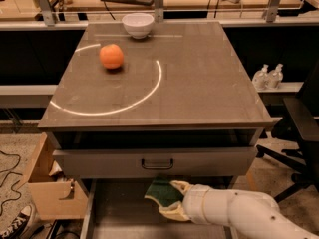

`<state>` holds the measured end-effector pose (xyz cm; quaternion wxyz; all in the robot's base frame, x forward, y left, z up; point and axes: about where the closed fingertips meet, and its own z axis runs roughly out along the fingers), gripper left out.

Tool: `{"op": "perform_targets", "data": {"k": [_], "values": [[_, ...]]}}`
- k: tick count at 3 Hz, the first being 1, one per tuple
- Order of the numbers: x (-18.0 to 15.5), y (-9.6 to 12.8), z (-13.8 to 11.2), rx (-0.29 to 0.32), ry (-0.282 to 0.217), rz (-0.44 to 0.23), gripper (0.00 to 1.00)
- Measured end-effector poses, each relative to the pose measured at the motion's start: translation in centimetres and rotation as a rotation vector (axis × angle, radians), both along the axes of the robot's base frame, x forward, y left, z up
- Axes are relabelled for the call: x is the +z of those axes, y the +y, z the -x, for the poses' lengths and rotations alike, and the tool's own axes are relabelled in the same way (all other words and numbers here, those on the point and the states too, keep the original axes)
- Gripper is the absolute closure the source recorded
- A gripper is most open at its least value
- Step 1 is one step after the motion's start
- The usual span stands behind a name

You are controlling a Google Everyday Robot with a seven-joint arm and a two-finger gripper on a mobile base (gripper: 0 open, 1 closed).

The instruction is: Pick sponge from middle drawer and place on counter

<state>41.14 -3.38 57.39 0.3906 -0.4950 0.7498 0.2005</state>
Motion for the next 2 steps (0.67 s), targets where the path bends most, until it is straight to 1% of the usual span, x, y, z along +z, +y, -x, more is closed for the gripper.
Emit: {"op": "perform_targets", "data": {"k": [1,2], "values": [[0.39,-3.41,1.04,0.002,-0.012,0.037,1.0],[0.39,-3.4,1.05,0.002,-0.012,0.037,1.0]]}}
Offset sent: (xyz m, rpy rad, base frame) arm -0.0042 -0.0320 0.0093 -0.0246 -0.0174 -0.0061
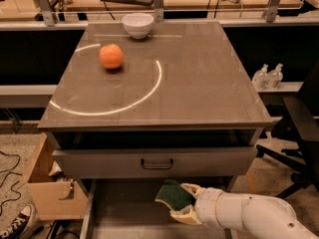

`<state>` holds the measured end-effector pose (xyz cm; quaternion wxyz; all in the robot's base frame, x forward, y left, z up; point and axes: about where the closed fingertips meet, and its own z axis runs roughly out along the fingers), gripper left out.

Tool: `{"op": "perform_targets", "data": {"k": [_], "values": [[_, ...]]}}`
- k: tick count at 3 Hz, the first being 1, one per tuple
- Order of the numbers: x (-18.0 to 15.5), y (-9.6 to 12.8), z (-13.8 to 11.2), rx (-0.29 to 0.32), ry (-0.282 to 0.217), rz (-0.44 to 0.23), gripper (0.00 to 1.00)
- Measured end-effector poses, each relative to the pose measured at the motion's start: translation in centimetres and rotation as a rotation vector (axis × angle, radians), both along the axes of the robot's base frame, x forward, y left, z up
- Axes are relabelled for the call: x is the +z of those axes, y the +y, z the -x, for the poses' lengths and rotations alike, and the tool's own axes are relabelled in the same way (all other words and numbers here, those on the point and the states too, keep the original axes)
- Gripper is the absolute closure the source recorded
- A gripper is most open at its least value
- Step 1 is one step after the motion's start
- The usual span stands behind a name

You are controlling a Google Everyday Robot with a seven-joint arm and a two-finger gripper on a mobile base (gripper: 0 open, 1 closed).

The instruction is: Pick sponge from middle drawer and place on counter

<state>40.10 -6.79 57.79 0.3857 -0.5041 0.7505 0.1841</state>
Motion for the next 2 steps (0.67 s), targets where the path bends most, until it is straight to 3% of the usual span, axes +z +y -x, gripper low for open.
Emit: {"op": "perform_targets", "data": {"k": [2], "values": [[6.6,-1.0,3.1,-0.003,-0.035,0.004,1.0]]}}
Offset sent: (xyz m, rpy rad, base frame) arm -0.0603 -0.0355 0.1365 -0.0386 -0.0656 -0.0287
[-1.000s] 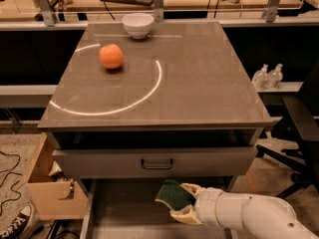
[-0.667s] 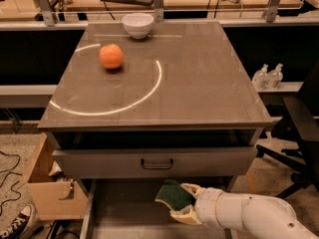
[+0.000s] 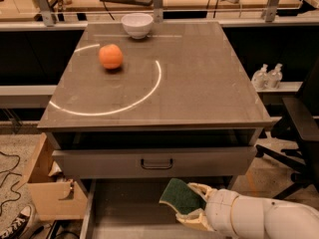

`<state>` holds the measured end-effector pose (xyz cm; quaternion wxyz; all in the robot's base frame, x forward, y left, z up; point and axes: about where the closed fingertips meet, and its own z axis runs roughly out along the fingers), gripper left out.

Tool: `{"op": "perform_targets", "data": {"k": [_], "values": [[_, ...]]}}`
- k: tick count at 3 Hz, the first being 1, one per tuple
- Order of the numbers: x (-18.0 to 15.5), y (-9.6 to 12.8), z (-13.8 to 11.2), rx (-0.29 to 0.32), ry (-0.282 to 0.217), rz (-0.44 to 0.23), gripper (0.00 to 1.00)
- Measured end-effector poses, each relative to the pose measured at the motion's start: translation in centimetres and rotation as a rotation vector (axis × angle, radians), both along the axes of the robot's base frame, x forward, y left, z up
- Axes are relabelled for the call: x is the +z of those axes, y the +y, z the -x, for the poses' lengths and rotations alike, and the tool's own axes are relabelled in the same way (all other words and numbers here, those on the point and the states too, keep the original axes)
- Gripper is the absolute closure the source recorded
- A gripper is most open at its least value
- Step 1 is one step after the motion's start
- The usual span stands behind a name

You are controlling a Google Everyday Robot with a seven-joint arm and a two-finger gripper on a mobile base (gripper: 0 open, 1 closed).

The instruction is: Pick sponge from middle drawer and place on counter

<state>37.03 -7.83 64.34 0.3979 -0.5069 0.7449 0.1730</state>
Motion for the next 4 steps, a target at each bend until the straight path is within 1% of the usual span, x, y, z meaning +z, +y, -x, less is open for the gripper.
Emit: {"op": "perform_targets", "data": {"k": [1,2,3,4], "values": [[4.2,-2.0,1.0,-0.039,-0.01,0.025,1.0],[9.1,-4.3,0.6,-0.101,-0.015,0.062,1.0],[14.4,-6.5,-1.0,-0.171,-0.023,0.098,1.0],[20.1,-8.3,-3.5,-0.242,-0.04,0.137,1.0]]}}
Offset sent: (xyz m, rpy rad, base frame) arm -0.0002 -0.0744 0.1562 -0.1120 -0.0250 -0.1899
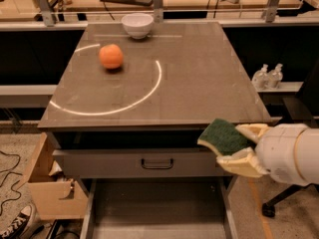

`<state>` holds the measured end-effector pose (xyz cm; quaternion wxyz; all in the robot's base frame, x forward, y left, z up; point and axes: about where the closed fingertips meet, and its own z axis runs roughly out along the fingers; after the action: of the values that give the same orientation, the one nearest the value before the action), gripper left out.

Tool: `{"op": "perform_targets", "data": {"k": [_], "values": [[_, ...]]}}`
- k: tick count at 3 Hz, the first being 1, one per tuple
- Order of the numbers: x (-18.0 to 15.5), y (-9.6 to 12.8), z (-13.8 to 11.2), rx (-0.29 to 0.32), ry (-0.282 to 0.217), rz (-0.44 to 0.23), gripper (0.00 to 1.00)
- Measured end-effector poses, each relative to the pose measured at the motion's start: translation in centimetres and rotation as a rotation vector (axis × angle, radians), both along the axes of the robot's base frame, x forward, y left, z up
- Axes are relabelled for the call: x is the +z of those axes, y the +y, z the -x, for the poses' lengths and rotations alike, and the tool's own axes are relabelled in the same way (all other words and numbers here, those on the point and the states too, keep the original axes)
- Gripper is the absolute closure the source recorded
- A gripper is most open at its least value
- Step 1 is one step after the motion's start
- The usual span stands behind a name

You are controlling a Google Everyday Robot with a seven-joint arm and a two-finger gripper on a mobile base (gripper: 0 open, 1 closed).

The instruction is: Pick sponge from middle drawer and place on counter

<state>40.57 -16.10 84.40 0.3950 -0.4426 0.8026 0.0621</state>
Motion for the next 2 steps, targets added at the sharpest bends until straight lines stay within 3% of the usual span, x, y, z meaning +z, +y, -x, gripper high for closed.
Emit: {"op": "perform_targets", "data": {"k": [1,2], "values": [[4.1,-0.5,-2.5,-0.026,-0.031,0.023,1.0],[5.3,-0.7,-5.7,-0.031,-0.054,0.019,1.0]]}}
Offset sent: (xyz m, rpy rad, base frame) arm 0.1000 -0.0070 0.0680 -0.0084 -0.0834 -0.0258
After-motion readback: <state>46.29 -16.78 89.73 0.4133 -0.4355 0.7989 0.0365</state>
